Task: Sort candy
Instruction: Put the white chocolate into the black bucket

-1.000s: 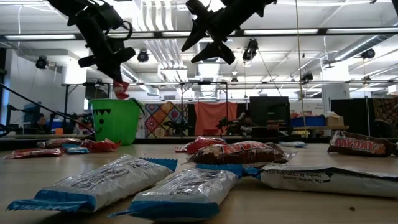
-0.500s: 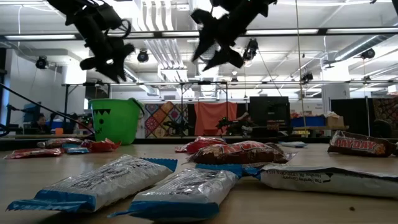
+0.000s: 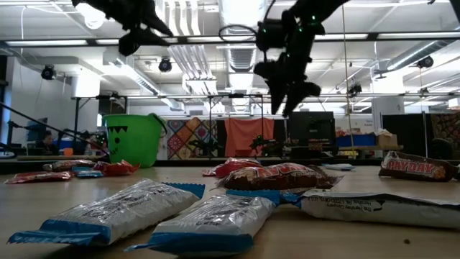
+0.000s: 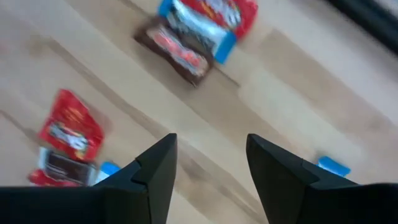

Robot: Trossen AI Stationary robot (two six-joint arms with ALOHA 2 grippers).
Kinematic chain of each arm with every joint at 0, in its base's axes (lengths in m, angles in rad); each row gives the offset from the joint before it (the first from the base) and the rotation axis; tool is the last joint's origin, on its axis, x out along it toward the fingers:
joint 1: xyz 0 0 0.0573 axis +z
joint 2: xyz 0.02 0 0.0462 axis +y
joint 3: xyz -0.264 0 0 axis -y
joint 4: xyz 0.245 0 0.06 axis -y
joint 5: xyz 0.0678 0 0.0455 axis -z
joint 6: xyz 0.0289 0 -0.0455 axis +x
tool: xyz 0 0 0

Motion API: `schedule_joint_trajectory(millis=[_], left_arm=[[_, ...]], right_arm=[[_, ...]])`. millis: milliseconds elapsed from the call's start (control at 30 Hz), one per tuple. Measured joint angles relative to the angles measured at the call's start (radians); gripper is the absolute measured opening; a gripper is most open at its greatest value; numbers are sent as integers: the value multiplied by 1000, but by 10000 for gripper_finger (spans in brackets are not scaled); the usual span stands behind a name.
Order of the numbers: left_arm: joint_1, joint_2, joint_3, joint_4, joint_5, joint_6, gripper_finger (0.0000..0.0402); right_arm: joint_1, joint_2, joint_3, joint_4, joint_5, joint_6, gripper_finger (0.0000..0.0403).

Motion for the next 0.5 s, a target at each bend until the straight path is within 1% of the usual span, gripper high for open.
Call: schedule_joint_trajectory(millis=[133,233,333,400,500], left_arm=[[-127,-15,0,21,-103,-20,118],[-188,-15,0,32,-186,-24,118],[-213,-9,0,32,-241,-31,118],[-214,-4,0,31,-250,-32,118],[-211,3,0,35,-263,-42,118]], right_arm=[[-27,0,-70,-1,-17,-5,190],[-38,0,-123,-3,-20,-9,193],[-47,-6,-173,-6,-17,-28,196],[-49,-16,-199,-10,-2,-61,196],[-49,-40,-222,-18,62,-91,196]])
